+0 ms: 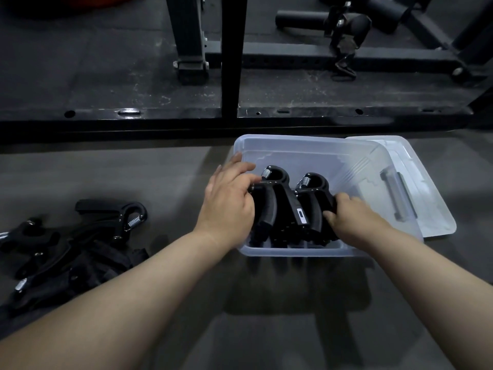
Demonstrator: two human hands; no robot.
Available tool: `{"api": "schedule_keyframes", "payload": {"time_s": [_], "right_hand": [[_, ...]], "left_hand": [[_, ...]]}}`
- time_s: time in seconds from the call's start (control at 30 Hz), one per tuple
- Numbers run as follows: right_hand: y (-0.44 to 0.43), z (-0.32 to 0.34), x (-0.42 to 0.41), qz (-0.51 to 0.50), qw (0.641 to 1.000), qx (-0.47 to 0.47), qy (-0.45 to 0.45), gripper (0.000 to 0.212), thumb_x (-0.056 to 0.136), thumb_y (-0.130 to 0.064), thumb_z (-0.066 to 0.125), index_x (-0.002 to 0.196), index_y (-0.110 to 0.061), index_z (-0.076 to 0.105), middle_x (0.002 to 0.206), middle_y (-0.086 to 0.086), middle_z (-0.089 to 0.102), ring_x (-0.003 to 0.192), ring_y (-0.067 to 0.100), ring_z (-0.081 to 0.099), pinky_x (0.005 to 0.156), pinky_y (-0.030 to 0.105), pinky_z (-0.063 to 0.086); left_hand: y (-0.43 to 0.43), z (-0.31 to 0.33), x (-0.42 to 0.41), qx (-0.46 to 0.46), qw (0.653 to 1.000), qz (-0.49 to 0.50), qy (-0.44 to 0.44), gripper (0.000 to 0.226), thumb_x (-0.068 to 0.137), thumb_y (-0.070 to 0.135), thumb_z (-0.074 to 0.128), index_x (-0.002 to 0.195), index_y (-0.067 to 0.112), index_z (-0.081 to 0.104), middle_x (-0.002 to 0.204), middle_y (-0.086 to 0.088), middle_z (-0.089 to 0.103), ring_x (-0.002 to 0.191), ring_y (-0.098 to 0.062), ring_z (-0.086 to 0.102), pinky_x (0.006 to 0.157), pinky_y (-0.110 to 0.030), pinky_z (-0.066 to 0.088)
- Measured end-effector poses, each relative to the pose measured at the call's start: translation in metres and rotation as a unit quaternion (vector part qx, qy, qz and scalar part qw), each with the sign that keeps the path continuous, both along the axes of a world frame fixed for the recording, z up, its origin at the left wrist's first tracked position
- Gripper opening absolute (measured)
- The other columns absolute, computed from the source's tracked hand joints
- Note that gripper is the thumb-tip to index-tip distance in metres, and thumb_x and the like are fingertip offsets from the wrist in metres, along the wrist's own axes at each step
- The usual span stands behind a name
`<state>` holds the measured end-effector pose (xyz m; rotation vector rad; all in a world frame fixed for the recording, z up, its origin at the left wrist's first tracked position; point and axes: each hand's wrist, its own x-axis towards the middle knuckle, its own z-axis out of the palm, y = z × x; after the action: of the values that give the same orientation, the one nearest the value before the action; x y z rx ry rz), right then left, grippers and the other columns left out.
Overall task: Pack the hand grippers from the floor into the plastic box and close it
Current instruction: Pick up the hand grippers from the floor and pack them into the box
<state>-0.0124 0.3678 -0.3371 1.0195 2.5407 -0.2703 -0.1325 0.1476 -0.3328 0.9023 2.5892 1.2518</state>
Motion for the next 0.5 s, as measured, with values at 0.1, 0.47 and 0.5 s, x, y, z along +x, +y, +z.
{"api": "schedule_keyframes", "payload": {"time_s": [0.1,0.47,0.5], "right_hand": [[-0.0014,0.0001,-0.0009,-0.009,0.998,-0.052,-0.020,0.030,0.095,-0.031,0.051,0.111,-0.010,0.037,0.120,0.018,0.057,0.109,0.036,0.057,0.078,0.037,0.043],[-0.0019,0.0010,-0.0011,-0.004,0.998,-0.066,0.005,0.028,0.097,-0.024,0.048,0.116,-0.006,0.039,0.118,0.021,0.060,0.107,0.037,0.058,0.074,0.034,0.038],[-0.0009,-0.0003,-0.0011,-0.005,0.998,-0.069,0.007,0.029,0.097,-0.024,0.049,0.117,-0.006,0.038,0.118,0.021,0.060,0.107,0.037,0.058,0.075,0.034,0.038]], "left_hand": [[0.0003,-0.0001,-0.0001,0.001,1.000,0.000,0.001,0.044,0.084,-0.003,0.045,0.110,0.024,0.068,0.139,0.011,0.051,0.144,-0.002,0.021,0.121,-0.040,0.014],[0.0003,-0.0004,-0.0002,-0.006,1.000,-0.003,0.002,0.043,0.085,-0.002,0.045,0.111,0.023,0.067,0.139,0.011,0.050,0.144,-0.002,0.020,0.120,-0.041,0.014],[0.0003,-0.0001,-0.0003,-0.006,1.000,-0.003,0.001,0.043,0.085,-0.002,0.045,0.111,0.023,0.067,0.139,0.011,0.050,0.144,-0.002,0.020,0.121,-0.041,0.014]]}}
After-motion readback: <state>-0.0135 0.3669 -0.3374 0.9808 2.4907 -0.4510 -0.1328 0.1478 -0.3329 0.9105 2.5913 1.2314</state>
